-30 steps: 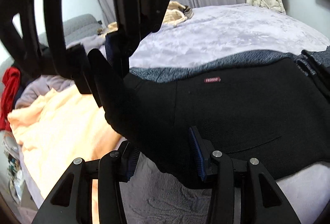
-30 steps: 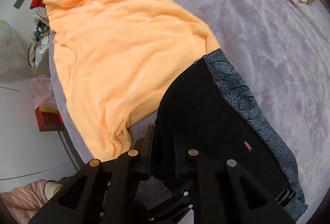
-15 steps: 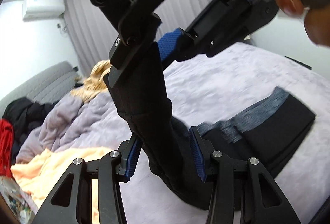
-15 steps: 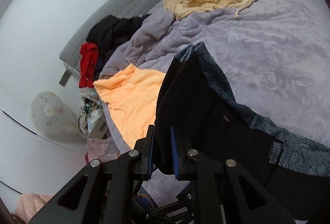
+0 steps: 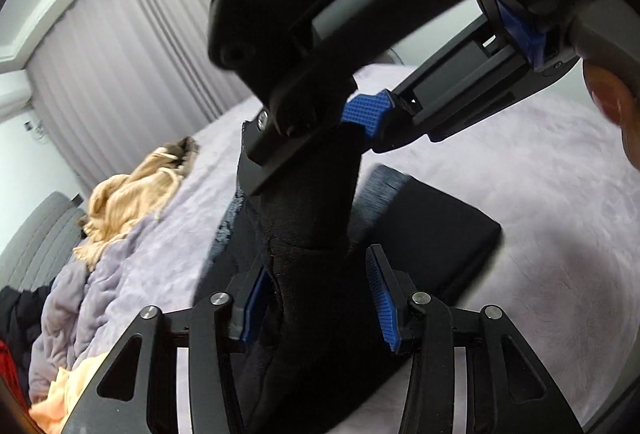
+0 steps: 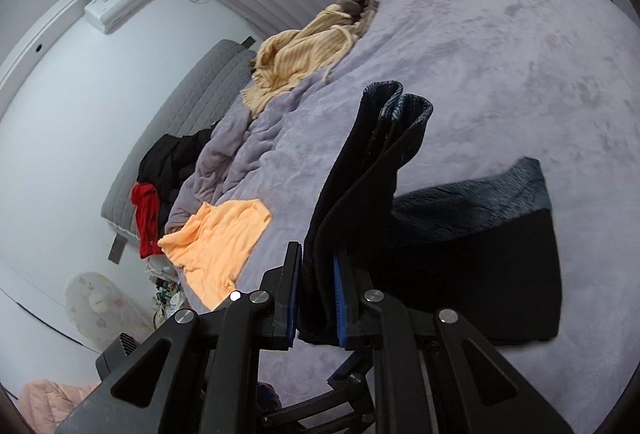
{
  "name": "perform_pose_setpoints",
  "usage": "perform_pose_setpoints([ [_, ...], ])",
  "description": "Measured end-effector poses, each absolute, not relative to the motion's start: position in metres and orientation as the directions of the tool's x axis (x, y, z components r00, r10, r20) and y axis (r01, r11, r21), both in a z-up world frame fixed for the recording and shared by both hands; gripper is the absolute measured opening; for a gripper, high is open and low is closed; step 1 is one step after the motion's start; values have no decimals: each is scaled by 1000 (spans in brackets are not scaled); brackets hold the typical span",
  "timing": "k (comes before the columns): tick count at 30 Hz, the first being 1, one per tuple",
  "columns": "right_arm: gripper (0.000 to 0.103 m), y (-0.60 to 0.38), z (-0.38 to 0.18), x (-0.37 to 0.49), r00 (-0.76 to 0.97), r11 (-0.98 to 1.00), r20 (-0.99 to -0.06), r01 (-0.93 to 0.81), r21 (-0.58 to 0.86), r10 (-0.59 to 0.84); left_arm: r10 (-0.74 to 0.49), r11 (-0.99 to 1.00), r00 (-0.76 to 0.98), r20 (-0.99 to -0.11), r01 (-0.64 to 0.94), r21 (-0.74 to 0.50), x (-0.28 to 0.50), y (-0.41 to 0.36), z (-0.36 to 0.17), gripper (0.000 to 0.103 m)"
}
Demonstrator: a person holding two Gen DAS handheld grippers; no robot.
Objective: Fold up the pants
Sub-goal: 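Lift the leg ends and fold them over toward the waistband with both grippers, then release and smooth the folded pants with both grippers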
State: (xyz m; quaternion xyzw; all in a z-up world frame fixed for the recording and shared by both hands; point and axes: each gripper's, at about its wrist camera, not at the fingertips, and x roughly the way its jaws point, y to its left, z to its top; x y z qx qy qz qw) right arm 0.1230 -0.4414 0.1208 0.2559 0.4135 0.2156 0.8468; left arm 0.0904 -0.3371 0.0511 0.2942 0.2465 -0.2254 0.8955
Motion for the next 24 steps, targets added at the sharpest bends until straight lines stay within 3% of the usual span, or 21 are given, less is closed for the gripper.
perform_pose_setpoints([
  [5,16,-487,47,122,553,756,-627,-8,655,549,-269,675,673,-689,642,364,92,-354,20,47],
  [7,17,-497,23,120,548,743,-634,32,668,546,-285,667,646,-708,664,337,91,-353,18,53],
  [8,19,-503,13,120,547,726,-626,47,686,556,-295,668,637,-712,670,323,90,-347,20,65],
  [10,26,-513,0,117,547,692,-606,65,719,577,-329,689,634,-700,668,281,89,-330,30,73],
  [14,31,-520,-10,111,563,637,-554,62,768,613,-356,754,636,-685,628,192,101,-290,51,73],
  [18,51,-515,-5,103,581,624,-521,28,781,625,-288,861,649,-704,497,105,134,-237,50,74],
  [20,56,-512,-4,99,584,620,-507,8,785,634,-236,910,615,-752,412,52,157,-212,38,81],
  [23,53,-503,-3,103,588,646,-532,22,763,609,-258,929,486,-835,362,-77,176,-192,10,81],
  [24,35,-497,-2,104,588,664,-551,30,747,593,-268,933,476,-837,344,-103,177,-189,5,81],
])
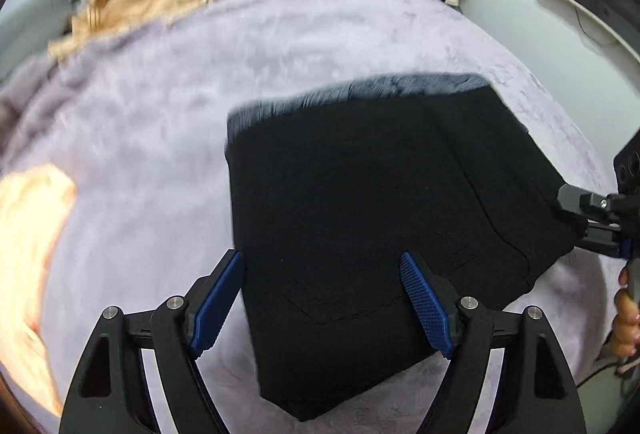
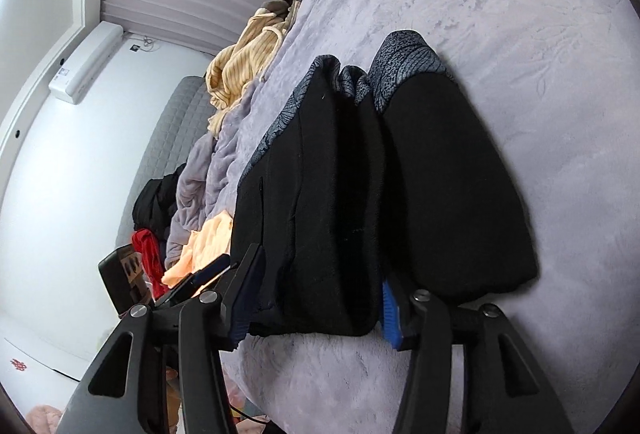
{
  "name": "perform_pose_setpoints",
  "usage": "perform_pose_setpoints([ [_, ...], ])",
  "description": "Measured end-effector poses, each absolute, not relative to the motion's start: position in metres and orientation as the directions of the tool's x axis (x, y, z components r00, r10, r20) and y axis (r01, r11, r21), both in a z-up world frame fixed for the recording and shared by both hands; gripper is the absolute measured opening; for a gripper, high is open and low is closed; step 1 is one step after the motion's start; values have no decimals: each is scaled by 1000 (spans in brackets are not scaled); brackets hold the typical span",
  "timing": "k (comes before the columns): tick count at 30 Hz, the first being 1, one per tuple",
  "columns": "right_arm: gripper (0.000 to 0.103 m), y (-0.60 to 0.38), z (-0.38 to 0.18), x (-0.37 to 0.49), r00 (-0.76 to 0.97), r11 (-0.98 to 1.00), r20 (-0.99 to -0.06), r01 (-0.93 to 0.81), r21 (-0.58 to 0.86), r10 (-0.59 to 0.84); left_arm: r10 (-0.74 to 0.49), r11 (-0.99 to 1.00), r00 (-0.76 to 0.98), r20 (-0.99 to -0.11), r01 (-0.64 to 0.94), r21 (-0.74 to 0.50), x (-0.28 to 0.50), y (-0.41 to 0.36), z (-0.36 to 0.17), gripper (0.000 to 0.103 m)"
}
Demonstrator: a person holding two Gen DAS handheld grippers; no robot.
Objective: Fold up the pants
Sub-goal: 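Release and smooth the folded pants with both grippers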
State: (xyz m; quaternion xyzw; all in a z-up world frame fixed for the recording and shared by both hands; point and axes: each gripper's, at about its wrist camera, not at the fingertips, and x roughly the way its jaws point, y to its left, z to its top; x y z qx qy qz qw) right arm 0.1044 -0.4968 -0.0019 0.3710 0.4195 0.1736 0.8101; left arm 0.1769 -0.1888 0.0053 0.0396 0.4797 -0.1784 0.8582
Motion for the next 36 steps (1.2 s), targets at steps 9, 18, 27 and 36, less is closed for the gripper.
perform_pose_setpoints([
  [9,21,-453,60,95,620,946,-747,27,323,238,-263,918,495,-828,393,-56,179,-199,3,81],
  [18,25,-473,26,91,590,925,-773,110,364,234,-231,910,500,-835,415,-2,173,-210,-2,96],
  [27,27,-466,26,94,588,938,-785,126,323,192,-232,912,505,-832,411,-5,173,-210,-3,97],
  [36,31,-462,27,91,588,944,-792,140,298,163,-237,915,506,-829,403,-16,173,-210,-4,98],
])
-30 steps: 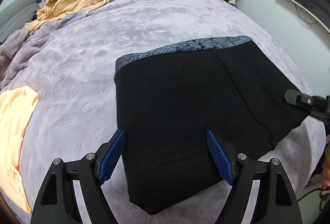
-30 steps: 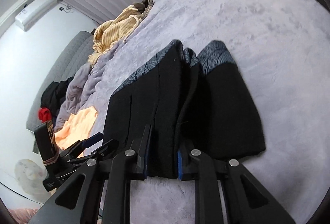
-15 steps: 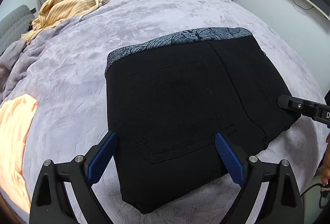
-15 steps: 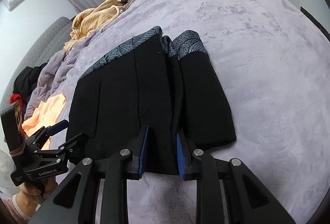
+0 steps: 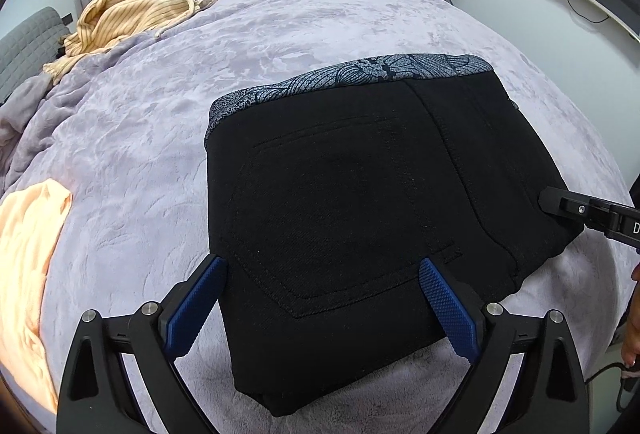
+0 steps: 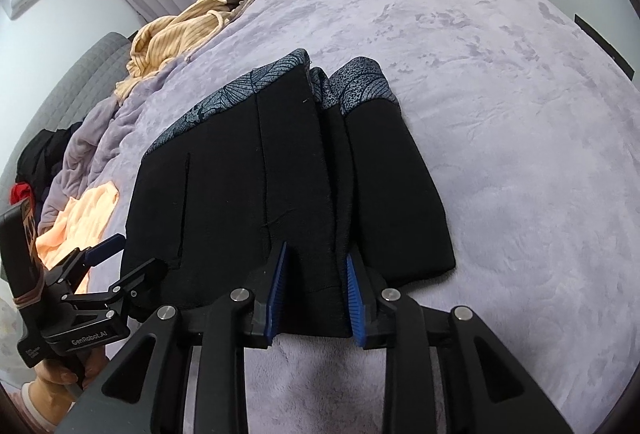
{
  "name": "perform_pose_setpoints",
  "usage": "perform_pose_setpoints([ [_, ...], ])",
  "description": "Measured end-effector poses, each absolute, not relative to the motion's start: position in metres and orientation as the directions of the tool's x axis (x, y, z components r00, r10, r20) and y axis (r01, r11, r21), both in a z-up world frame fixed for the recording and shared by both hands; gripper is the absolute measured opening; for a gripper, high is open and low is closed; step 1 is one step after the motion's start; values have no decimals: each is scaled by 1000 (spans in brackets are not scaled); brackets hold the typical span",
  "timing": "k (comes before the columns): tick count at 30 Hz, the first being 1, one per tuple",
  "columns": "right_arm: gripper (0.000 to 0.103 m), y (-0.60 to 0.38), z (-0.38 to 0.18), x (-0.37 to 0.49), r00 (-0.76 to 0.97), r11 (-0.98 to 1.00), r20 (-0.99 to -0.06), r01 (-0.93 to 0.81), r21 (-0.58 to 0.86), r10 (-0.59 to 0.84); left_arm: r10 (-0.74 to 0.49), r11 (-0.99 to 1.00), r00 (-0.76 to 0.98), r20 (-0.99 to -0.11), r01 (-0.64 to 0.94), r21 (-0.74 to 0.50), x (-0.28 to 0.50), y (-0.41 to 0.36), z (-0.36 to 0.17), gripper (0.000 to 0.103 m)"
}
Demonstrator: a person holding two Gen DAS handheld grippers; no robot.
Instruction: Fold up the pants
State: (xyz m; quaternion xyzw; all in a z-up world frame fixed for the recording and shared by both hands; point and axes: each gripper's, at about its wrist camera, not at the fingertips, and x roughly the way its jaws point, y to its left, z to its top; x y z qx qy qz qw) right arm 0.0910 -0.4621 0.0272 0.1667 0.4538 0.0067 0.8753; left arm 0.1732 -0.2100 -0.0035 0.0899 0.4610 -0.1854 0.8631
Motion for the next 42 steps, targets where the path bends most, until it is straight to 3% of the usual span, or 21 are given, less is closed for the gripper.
perform_pose_setpoints([
  [12,39,-465,34,81,581,937,-799,168,306,157,-246,915,491,-836,402,-33,176,-207,-7,102],
  [17,51,-469,35,76,577,936,-802,175,305,154,-264,913,494,-828,405,-49,177,-204,-8,102],
  [23,57,-478,44,69,592,940,-792,162,301,152,-325,900,473,-819,421,-114,184,-188,4,102],
  [25,67,-484,50,68,614,936,-771,143,321,171,-365,894,476,-800,419,-159,192,-174,12,102],
  [26,79,-488,52,68,622,931,-760,132,340,189,-385,890,472,-793,417,-184,197,-168,15,102],
  [27,83,-494,54,70,629,923,-748,124,364,210,-404,887,464,-788,411,-212,204,-161,17,102],
  [36,83,-533,34,116,581,867,-716,36,497,386,-492,850,309,-814,373,-372,245,-127,-19,102],
  [42,88,-544,9,144,506,800,-688,-5,601,520,-606,768,198,-770,398,-502,252,-137,-40,102],
])
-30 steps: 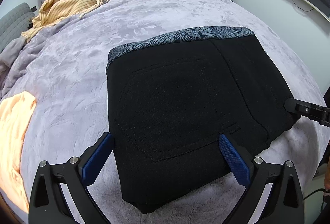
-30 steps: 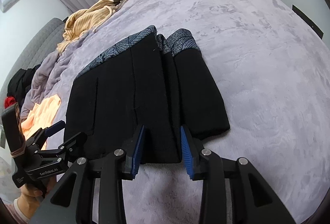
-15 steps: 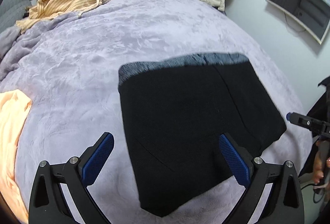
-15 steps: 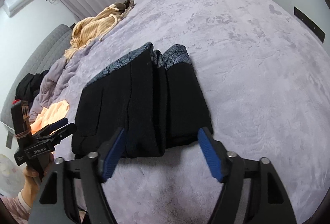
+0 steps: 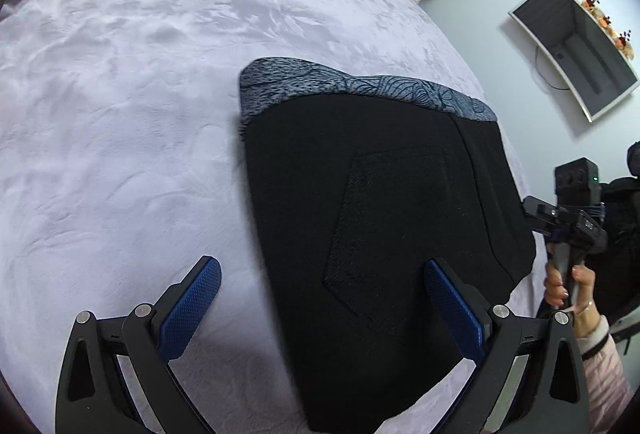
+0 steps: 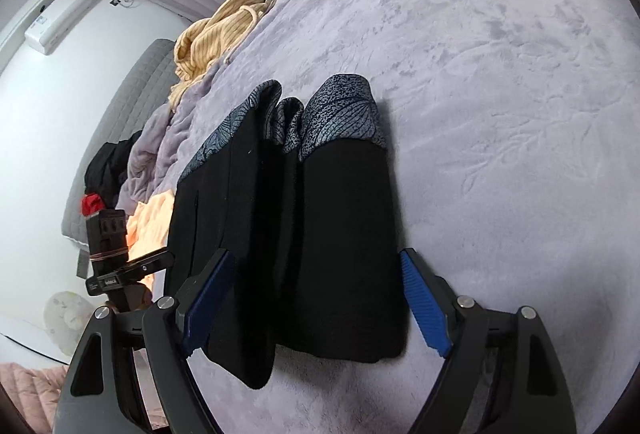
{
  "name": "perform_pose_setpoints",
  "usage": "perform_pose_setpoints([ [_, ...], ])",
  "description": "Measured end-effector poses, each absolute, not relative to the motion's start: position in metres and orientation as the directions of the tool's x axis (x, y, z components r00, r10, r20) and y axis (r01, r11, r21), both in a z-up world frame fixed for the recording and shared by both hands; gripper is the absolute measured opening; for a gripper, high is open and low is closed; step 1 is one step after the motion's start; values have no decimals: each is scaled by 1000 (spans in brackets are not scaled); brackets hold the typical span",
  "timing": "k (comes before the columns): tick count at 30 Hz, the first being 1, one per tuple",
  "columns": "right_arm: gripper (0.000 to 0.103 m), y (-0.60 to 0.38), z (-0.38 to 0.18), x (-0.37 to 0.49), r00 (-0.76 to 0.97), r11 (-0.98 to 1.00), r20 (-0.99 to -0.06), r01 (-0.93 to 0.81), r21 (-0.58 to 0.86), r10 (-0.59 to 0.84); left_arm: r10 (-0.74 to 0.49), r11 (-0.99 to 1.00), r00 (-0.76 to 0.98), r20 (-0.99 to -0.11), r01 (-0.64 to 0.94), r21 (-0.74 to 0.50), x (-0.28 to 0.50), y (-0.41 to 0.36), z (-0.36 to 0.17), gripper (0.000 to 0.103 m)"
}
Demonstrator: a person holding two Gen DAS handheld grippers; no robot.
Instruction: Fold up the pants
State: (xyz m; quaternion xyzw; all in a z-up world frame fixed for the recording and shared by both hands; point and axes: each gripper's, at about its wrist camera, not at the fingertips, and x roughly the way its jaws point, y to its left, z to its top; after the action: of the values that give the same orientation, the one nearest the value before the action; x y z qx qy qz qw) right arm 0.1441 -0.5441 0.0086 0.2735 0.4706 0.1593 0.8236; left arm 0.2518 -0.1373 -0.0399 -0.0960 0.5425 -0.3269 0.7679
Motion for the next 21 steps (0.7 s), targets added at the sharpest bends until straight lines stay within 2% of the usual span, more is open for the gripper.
perform_pose_setpoints([
  [2,92,-541,5,151,492,785,-674,-32,619,552,-632,744,174,-755,408,-529,258,-146,-44,102],
  [6,92,-535,-9,166,448,773,-683,-30,633,577,-659,728,158,-735,382,-570,268,-157,-57,103],
  [14,92,-526,-24,178,453,781,-702,17,624,550,-654,735,183,-734,384,-559,266,-169,-57,103],
  [15,91,-525,-23,177,456,783,-704,23,621,545,-659,731,183,-729,383,-564,265,-171,-56,102],
  [16,91,-524,-22,177,458,785,-706,28,618,540,-671,720,179,-719,389,-575,262,-172,-54,94],
  [18,85,-521,-17,173,461,798,-721,45,601,517,-669,722,186,-720,395,-568,254,-172,-47,92],
  [19,83,-521,-13,172,463,802,-726,52,596,509,-666,724,190,-722,401,-562,253,-173,-44,87],
  [21,67,-521,-5,167,486,798,-717,66,599,499,-666,725,198,-719,397,-562,250,-173,-36,80],
])
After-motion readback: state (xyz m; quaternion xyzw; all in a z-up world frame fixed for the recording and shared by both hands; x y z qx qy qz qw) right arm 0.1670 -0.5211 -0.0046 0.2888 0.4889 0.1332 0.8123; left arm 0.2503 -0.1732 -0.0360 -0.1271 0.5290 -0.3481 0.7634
